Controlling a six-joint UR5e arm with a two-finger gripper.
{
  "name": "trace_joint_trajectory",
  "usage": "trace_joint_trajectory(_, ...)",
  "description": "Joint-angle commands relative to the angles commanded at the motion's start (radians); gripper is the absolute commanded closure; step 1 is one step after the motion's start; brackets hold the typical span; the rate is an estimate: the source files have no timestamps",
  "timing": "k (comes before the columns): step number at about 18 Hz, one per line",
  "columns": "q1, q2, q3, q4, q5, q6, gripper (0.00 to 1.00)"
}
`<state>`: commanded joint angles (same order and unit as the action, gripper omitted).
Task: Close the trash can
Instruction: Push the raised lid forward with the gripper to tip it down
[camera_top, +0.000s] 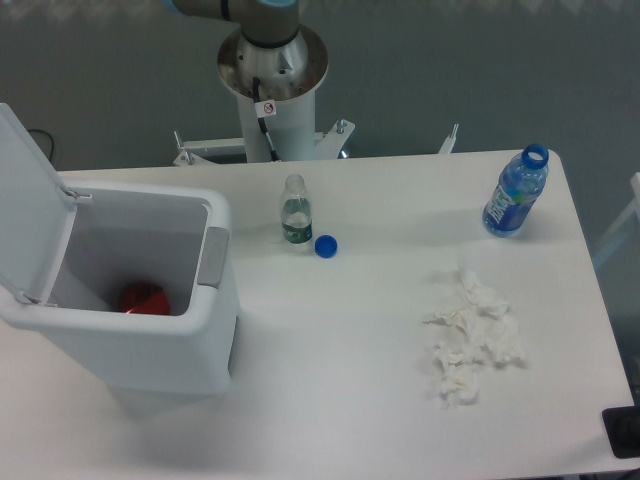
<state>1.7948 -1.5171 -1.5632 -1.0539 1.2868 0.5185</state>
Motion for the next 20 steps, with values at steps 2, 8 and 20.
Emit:
trace_joint_trajectory(2, 0.000, -0.012, 0.009, 0.000, 0.023, -0.008, 0.00)
trace_joint_trajectory(8, 0.003, -0.032, 0.029, 0.014, 0.065, -0.061, 0.00)
trace_joint_trajectory(20, 0.066, -0.028, 0.022, 0.012, 0.197, -0.061, 0.00)
